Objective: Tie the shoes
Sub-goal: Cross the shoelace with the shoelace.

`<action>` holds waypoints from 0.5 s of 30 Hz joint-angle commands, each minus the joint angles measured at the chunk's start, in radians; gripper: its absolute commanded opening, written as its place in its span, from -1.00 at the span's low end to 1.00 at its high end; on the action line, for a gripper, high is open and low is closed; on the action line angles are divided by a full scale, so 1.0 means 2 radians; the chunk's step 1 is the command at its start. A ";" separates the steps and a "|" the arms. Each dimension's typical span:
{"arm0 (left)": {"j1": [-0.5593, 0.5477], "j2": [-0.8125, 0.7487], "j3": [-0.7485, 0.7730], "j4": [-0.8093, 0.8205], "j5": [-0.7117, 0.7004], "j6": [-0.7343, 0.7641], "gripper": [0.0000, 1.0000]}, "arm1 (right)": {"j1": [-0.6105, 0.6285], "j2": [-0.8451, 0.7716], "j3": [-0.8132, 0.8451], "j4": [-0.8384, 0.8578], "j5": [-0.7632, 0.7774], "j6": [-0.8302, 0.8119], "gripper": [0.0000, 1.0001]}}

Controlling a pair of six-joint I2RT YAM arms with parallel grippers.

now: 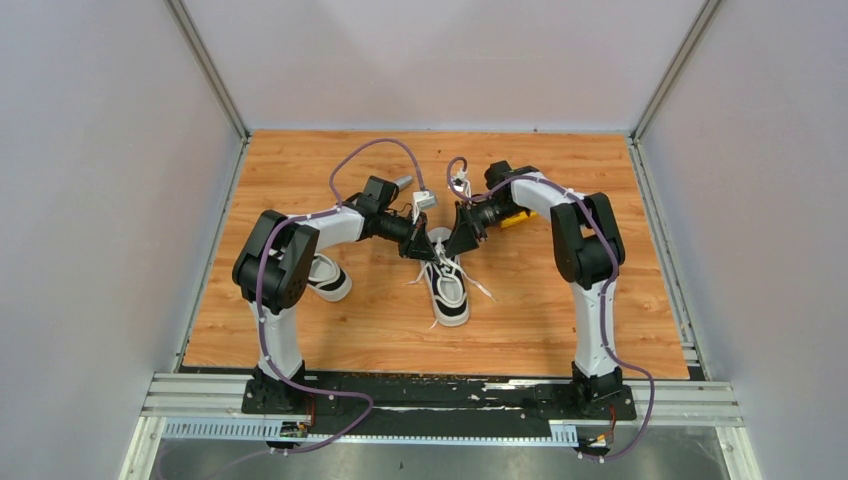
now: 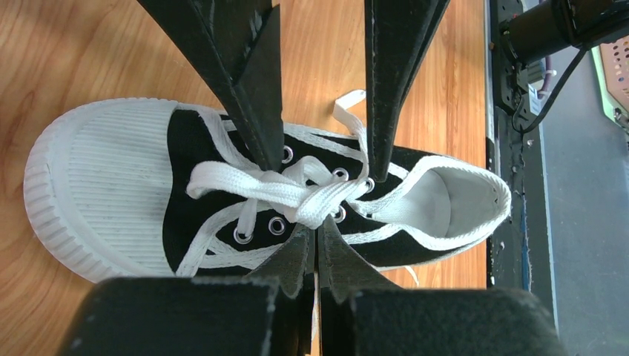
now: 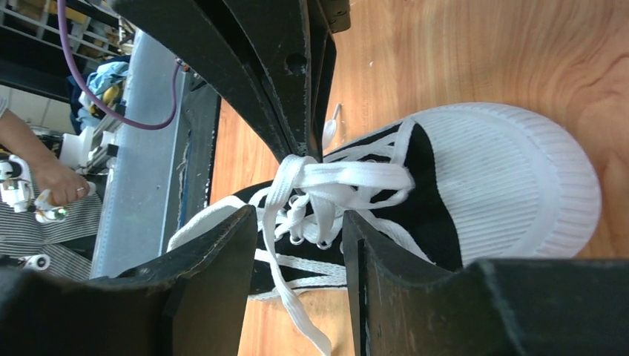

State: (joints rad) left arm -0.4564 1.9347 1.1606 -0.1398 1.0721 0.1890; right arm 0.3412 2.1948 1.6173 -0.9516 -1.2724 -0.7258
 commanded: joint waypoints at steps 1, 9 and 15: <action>-0.001 0.005 0.018 -0.001 0.013 0.011 -1.00 | 0.008 0.009 0.021 -0.040 -0.038 -0.042 -0.06; -0.001 0.004 0.018 0.000 0.012 0.011 -1.00 | 0.010 0.011 0.022 -0.040 -0.024 -0.045 -0.16; -0.001 0.003 0.017 -0.001 0.012 0.012 -1.00 | 0.010 0.015 0.029 -0.040 -0.023 -0.039 -0.42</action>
State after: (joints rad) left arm -0.4564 1.9366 1.1656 -0.1410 1.0718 0.1890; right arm 0.3580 2.2105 1.6295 -1.0267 -1.2831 -0.7753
